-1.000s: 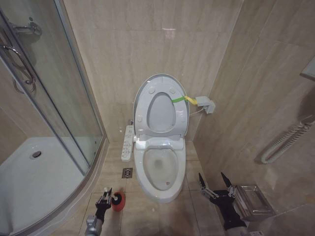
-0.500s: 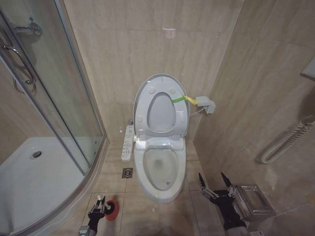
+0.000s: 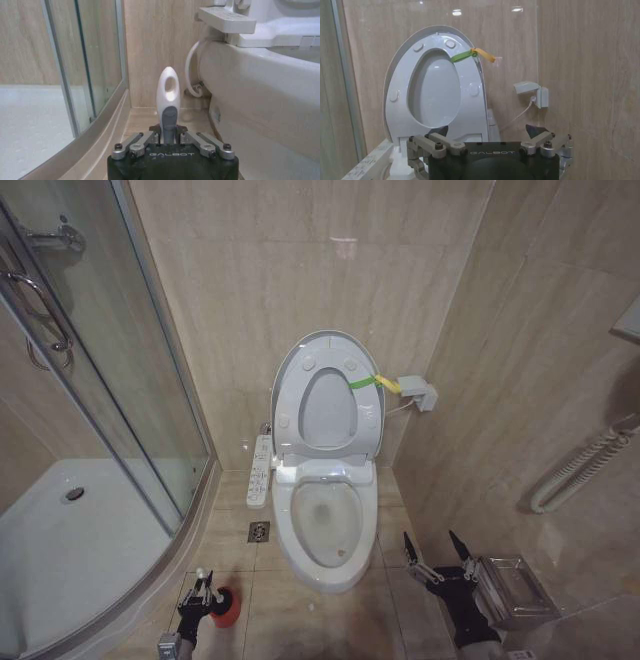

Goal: Open the toilet lid, clean the toilet bowl with a toilet brush, close the toilet lid, and flush.

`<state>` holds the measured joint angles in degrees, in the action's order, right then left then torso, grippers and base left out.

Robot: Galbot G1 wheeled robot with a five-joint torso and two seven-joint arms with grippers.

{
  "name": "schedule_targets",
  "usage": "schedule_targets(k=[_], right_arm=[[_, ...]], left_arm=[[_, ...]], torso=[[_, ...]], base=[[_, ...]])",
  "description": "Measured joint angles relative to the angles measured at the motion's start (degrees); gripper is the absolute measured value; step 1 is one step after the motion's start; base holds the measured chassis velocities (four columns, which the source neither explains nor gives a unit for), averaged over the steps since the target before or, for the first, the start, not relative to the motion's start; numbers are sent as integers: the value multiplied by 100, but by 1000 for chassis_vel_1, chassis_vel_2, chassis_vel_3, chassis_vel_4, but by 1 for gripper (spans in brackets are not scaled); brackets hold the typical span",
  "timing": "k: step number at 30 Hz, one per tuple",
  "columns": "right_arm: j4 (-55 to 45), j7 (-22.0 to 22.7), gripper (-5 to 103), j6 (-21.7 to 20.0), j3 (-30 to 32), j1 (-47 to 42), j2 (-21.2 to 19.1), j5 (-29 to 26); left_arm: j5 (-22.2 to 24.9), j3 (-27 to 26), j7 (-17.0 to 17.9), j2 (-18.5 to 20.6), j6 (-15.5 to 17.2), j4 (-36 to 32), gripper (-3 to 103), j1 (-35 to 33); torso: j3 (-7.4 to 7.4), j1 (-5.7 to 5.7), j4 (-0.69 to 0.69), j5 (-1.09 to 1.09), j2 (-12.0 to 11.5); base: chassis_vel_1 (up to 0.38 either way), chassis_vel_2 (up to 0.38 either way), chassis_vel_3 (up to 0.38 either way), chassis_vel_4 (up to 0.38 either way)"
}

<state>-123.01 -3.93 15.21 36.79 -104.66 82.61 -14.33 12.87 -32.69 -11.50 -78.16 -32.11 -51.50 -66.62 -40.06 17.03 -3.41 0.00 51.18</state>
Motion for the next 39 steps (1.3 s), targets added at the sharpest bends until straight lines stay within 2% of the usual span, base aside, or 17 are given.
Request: schedule_targets(k=[7,21,26,29,33,35,39], right_arm=[[0,0,100,0,0,0,0,0],[0,0,100,0,0,0,0,0],[0,0,100,0,0,0,0,0],[0,0,100,0,0,0,0,0],[0,0,100,0,0,0,0,0],[0,0,100,0,0,0,0,0],[0,0,100,0,0,0,0,0]], left_arm=[[20,15,-32,16,21,-85,19,-12],[59,-19,212,-12,456,-1431,19,-744],[137,-40,273,-28,702,-2314,19,-1206],[135,-42,318,-45,747,-2607,19,-1352],[127,-4,449,-115,922,-3426,19,-1763],[126,19,486,-137,959,-3579,19,-1852],[71,206,730,-287,1358,-4479,19,-2447]], torso=[[0,0,0,0,0],[0,0,0,0,0],[0,0,0,0,0],[0,0,0,1,0],[0,0,0,1,0],[0,0,-1,1,0],[0,-1,1,0,0]], base=[[0,0,0,0],[0,0,0,0],[0,0,0,0],[0,0,0,0],[0,0,0,0],[0,0,0,0],[0,0,0,0]])
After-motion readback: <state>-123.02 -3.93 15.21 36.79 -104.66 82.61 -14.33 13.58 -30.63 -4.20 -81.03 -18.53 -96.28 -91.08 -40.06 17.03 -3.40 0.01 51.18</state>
